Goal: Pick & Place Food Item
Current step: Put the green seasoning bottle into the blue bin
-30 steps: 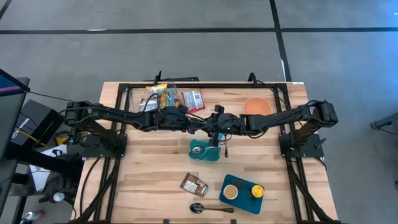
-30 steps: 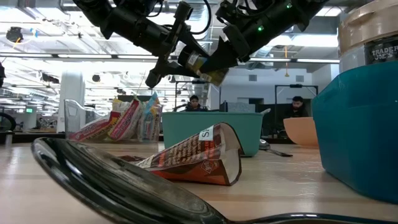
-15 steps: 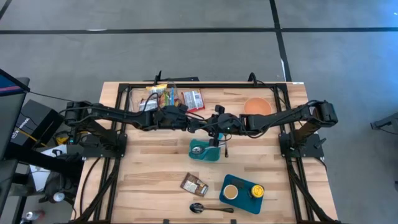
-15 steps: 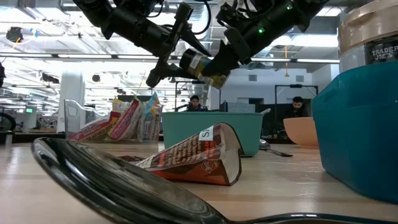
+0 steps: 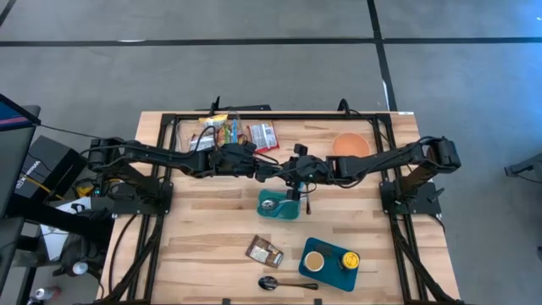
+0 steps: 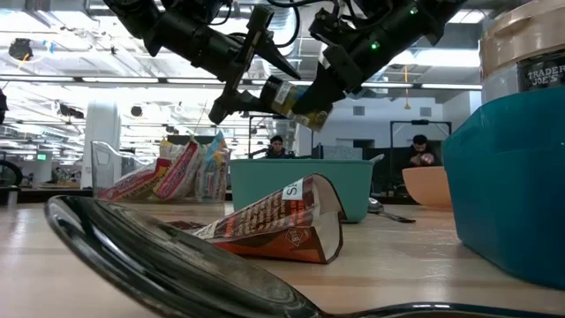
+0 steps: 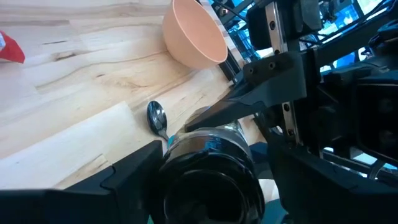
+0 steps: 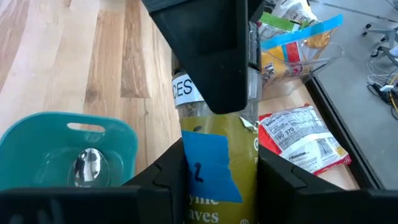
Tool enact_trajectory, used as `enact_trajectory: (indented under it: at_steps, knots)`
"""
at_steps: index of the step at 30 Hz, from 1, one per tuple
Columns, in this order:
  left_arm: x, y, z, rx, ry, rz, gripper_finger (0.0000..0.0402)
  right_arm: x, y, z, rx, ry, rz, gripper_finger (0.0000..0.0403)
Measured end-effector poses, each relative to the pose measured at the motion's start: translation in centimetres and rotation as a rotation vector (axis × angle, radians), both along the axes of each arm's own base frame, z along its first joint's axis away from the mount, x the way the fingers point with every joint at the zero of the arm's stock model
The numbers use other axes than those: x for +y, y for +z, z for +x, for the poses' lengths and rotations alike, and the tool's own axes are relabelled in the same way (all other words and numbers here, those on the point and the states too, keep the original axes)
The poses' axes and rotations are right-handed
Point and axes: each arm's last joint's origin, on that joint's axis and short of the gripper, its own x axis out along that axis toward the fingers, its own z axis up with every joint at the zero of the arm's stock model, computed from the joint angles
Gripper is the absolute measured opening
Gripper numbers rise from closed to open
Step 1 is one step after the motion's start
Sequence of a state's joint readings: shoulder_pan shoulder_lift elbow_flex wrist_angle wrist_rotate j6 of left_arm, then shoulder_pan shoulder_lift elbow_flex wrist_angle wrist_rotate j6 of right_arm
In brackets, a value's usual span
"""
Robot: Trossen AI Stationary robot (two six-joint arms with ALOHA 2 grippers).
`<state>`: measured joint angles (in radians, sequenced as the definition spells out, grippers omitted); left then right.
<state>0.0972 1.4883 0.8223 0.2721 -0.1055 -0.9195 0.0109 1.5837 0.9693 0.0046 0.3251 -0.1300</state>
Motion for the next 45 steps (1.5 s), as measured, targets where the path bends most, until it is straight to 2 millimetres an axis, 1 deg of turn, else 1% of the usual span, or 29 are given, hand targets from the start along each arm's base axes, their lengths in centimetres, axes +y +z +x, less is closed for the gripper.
enact_trajectory:
  at_steps: [6,13,22,27,33,37,41,45]
  knots:
    - [0.4,0.0,0.0,0.000,0.009,0.004,0.0285,-0.2,0.3,-0.8,0.042,-0.050,-0.021,0.0128]
    - [0.3,0.1,0.0,-0.002,-0.002,0.028,0.0285,-0.3,0.9,-2.4,0.115,-0.111,-0.009,0.0128]
    - [0.3,0.1,0.0,-0.003,-0.012,0.051,0.0285,-0.4,2.1,-4.8,0.170,-0.191,0.020,0.0128]
    - [0.2,0.2,0.0,0.002,-0.029,0.081,0.0285,-0.4,2.1,-6.7,0.149,-0.209,0.042,0.0128]
    - [-0.5,0.2,0.1,0.008,-0.085,0.165,0.0285,-0.5,2.2,-9.5,0.062,-0.252,0.072,0.0128]
    - [-1.1,0.4,0.2,0.003,-0.118,0.218,0.0285,-0.4,2.5,-11.1,-0.045,-0.260,0.106,0.0128]
    - [-1.8,0.5,0.3,0.005,-0.117,0.288,0.0285,-0.2,2.5,-12.2,-0.151,-0.245,0.126,0.0128]
    - [-2.8,0.6,0.3,0.011,-0.111,0.370,0.0285,0.1,2.4,-12.9,-0.257,-0.225,0.149,0.0128]
